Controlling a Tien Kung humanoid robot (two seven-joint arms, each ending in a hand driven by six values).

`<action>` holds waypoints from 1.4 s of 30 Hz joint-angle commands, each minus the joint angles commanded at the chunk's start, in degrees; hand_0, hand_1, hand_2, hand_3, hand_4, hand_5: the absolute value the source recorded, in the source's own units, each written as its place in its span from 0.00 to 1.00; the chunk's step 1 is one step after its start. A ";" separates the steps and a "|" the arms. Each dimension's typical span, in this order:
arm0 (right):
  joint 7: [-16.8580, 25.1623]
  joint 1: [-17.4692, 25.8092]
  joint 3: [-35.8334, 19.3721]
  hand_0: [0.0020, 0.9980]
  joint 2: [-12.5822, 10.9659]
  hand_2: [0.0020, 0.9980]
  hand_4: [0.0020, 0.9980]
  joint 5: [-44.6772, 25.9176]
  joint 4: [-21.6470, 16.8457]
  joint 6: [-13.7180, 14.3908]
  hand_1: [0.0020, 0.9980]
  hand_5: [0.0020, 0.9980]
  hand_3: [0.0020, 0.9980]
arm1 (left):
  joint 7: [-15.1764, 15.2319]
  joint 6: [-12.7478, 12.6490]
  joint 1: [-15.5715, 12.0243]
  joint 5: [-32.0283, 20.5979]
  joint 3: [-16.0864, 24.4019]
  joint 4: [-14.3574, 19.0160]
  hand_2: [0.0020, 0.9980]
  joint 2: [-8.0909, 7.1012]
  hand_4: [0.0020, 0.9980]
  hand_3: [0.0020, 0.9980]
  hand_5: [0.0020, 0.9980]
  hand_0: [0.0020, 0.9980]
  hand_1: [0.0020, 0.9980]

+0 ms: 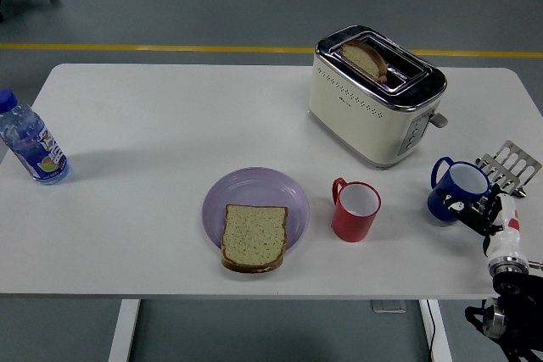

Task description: Pick up the cup,pour liquid into bread,place the cup on the desk

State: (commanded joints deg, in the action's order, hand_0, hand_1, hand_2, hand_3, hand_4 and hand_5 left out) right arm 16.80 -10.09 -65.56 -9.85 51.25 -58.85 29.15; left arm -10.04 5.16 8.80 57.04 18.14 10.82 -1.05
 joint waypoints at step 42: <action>-29.20 3.18 -6.80 0.25 -5.06 0.43 0.88 22.37 -33.92 -0.27 0.25 0.00 0.54 | 0.00 0.07 0.13 0.58 0.35 0.02 0.74 -0.16 0.39 0.63 1.00 0.67 0.74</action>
State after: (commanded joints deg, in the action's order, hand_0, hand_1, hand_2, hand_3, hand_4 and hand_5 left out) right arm -12.40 -6.92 -72.37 -14.91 73.62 -92.78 28.88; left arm -10.04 5.23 8.93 57.62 18.49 10.84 -1.21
